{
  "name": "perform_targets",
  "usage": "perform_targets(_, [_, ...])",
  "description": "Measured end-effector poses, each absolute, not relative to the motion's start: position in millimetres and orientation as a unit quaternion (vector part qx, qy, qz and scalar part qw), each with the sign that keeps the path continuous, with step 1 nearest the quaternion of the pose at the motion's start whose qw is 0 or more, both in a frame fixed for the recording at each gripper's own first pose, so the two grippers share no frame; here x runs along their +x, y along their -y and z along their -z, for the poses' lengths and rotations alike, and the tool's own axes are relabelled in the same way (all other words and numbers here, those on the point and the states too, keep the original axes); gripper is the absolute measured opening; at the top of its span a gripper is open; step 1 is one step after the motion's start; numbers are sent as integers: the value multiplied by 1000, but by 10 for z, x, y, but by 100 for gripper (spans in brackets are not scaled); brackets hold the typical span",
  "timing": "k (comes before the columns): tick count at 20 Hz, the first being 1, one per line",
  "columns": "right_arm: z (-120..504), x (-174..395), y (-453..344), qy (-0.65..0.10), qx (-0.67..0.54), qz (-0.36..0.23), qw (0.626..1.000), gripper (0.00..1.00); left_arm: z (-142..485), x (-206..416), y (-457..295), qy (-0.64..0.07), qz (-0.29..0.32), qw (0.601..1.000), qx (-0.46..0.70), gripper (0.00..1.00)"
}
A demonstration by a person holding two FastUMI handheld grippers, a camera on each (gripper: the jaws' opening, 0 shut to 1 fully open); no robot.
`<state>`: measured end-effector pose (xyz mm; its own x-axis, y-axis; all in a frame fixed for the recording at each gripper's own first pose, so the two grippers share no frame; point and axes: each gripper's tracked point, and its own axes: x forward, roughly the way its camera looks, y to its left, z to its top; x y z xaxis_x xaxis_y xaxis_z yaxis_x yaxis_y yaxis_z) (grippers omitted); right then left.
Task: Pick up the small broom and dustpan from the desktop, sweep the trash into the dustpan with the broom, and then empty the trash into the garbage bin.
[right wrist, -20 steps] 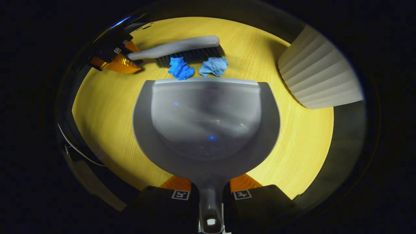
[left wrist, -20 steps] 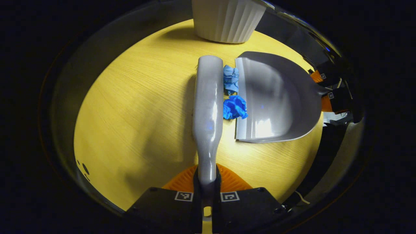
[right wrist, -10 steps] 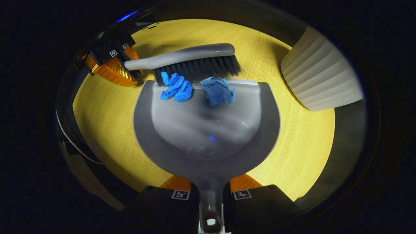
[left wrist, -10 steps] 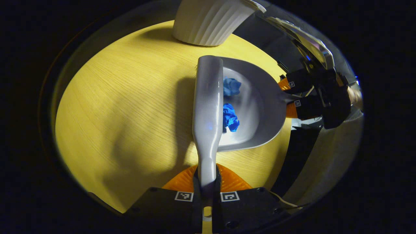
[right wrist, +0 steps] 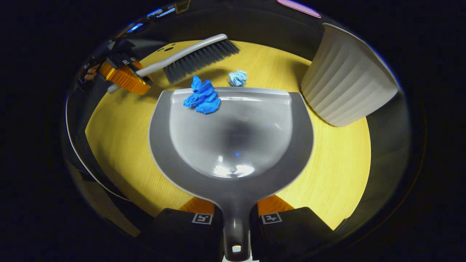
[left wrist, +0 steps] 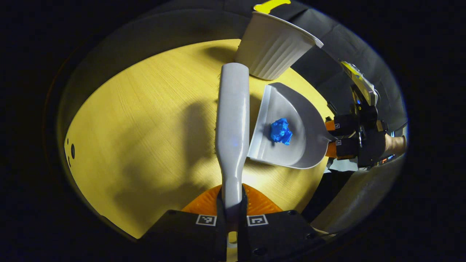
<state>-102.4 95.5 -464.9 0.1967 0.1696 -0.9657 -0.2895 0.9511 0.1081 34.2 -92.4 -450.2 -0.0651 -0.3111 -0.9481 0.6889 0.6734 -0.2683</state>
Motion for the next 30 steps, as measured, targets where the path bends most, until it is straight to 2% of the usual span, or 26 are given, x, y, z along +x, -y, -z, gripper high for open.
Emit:
perform_targets(2, [4637,-1150,-929,-635,-50,-144,757,34,4616,445,888,-634,346,670,167,16])
perform_targets(5, [4632,-1111,-920,-634,-47,-138,760,33,4773,732,800,-627,325,676,210,16])
perform_targets(9, [4669,-1055,-957,-642,-56,-148,750,33,4935,800,1003,-639,349,634,261,16])
perform_targets(10, [4705,-1033,-964,-644,-54,-151,748,33,4925,811,1069,-639,357,628,266,12])
perform_targets(12, [4791,-990,-938,-646,-55,-157,745,33,4907,783,1189,-639,380,605,285,16])
perform_targets(16, [4813,-964,-925,-649,-66,-160,741,34,4840,690,1261,-634,435,549,328,16])
perform_targets(21, [4785,-955,-949,-648,-63,-160,742,33,4972,970,1318,-601,435,564,364,16])
perform_targets(24, [4811,-964,-939,-648,-63,-161,742,34,4963,860,1534,-602,465,539,363,16])
perform_targets(28, [4816,-986,-923,-635,-66,-166,751,33,4850,291,1667,-635,515,483,314,16])
perform_targets(30, [4794,-978,-922,-625,-67,-167,759,34,4832,299,1697,-632,508,498,306,16])
